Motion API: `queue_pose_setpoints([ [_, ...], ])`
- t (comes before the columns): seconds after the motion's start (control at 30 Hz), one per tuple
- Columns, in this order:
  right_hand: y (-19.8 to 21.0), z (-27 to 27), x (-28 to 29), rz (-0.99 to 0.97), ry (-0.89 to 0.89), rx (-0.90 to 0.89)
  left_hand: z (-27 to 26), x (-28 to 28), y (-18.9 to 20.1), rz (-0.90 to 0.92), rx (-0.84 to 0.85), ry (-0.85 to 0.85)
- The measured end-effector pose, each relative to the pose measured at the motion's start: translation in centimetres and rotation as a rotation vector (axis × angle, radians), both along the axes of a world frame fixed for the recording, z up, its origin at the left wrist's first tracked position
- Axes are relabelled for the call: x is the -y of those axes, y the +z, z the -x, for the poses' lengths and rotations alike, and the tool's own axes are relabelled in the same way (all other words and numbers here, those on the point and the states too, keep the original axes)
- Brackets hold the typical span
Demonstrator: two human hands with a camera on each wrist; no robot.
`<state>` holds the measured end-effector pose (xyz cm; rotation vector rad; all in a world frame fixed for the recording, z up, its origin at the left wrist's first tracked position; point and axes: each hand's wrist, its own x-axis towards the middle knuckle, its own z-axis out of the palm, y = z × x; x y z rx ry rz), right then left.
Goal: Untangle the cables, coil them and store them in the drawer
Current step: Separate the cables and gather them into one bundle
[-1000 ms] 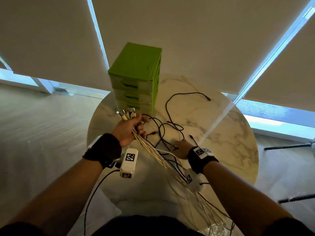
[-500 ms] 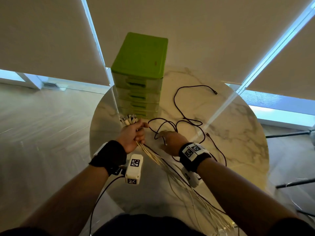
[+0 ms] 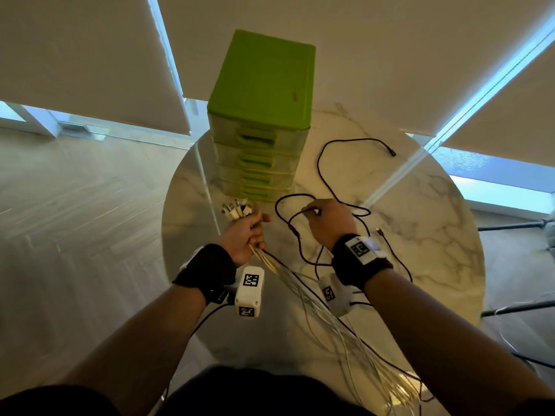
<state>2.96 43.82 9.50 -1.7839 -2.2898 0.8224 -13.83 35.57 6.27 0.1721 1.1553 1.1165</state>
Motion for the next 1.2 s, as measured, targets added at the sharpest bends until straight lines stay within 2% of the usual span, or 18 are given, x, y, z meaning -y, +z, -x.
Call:
queue_pose_setpoints([
  [0.1, 0.4, -0.3, 0.2, 0.050, -0.103, -0.231, -0.4, -0.5, -0.2, 0.013, 0.001, 0.014],
  [0.2, 0.8, 0.0, 1.0, 0.136, -0.077, -0.350, -0.8, -0.6, 0.0, -0.002, 0.016, 0.007],
  [0.27, 1.0, 0.3, 1.3, 0.169, -0.020, -0.369, -0.9, -0.7, 0.1, -0.019, 0.047, 0.009],
  [0.4, 0.7, 0.0, 1.2, 0.222, 0.168, -0.251, -0.8, -0.6, 0.3, -0.055, 0.134, 0.074],
  [0.5, 0.4, -1.1, 0.9, 0.222, 0.264, -0.040, -0.6, -0.4, 0.3, -0.104, 0.148, 0.132],
  [0.57, 0.0, -2.1, 0.6, 0.234, 0.263, 0.076, -0.7, -0.3, 0.5, -0.133, 0.164, 0.167],
  [0.73, -1.5, -4.7, -0.4, 0.299, 0.166, 0.258, -1.3, -0.3, 1.3, -0.192, 0.179, 0.218],
  [0.87, -1.9, -7.4, -1.0, 0.297, 0.067, 0.303, -1.7, -0.2, 2.5, -0.254, 0.191, 0.213],
  [0.97, -2.2, -9.7, -1.6, 0.327, -0.046, 0.193, -2.2, -0.1, 3.8, -0.307, 0.153, 0.216],
  [1.13, -1.5, -12.9, -2.9, 0.238, -0.161, 0.114, -3.5, -0.5, 7.6, -0.417, 0.194, 0.173],
  [1.17, -1.4, -13.6, -3.3, 0.260, -0.225, 0.040, -3.6, -0.7, 8.3, -0.438, 0.181, 0.162],
  [1.2, -1.1, -14.3, -3.5, 0.311, -0.321, -0.108, -3.7, -0.9, 8.9, -0.444, 0.161, 0.159],
])
